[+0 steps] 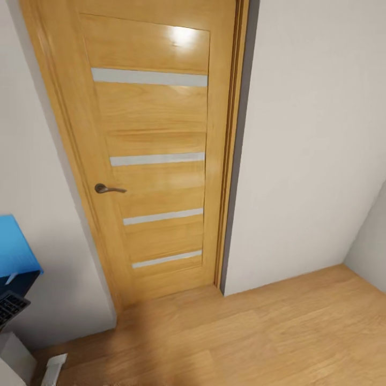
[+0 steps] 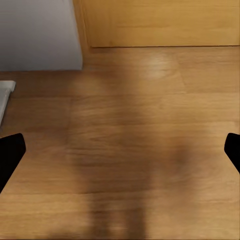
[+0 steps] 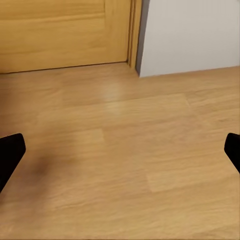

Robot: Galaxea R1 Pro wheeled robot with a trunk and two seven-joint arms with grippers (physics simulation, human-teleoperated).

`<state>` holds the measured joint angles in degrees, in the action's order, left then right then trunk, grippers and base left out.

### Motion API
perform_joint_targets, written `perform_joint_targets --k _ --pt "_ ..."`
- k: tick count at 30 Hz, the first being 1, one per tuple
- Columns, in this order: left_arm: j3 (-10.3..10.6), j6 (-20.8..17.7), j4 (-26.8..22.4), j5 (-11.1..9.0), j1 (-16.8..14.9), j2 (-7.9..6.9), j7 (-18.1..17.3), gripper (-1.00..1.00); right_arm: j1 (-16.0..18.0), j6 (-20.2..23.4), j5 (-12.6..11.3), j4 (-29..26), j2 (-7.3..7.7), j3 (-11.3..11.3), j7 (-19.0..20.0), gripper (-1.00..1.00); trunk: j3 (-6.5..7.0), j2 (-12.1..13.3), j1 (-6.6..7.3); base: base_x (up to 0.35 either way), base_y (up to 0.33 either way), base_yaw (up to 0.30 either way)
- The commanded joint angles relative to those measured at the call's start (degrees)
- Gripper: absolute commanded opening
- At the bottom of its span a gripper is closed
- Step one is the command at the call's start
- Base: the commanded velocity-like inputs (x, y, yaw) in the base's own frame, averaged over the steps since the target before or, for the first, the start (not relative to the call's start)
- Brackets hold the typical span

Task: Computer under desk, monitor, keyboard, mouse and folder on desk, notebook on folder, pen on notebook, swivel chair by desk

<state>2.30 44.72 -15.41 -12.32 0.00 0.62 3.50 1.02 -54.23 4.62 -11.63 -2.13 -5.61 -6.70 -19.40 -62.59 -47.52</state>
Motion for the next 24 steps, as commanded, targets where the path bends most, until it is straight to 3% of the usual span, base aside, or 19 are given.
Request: perform_joint_targets --k 1,6,12,24 --pt "0.25 0.10 -0.06 -0.07 0.00 -0.01 0.37 1.00 0.03 -0.08 0.49 0.03 0.02 -0.19 -0.60 1.00 -0.06 -0.04 0.00 0.001 -0.002 0.287" --pt "0.25 0.10 -0.06 -0.07 0.00 -0.01 0.37 1.00 0.03 -0.08 0.51 0.03 0.02 -0.19 -0.60 1.00 -0.06 -0.04 0.00 -0.059 -0.005 0.287" --pt "0.25 0.10 -0.06 -0.07 0.00 -0.01 0.37 1.00 0.03 -0.08 0.52 0.03 0.02 -0.19 -0.59 1.00 -0.06 -0.04 0.00 -0.274 -0.083 0.287" --pt "0.25 0.02 -0.06 -0.07 0.00 -0.01 0.37 1.00 0.03 0.02 0.54 0.11 0.00 -0.20 -0.56 1.00 -0.06 -0.04 0.00 -0.267 -0.219 0.287"
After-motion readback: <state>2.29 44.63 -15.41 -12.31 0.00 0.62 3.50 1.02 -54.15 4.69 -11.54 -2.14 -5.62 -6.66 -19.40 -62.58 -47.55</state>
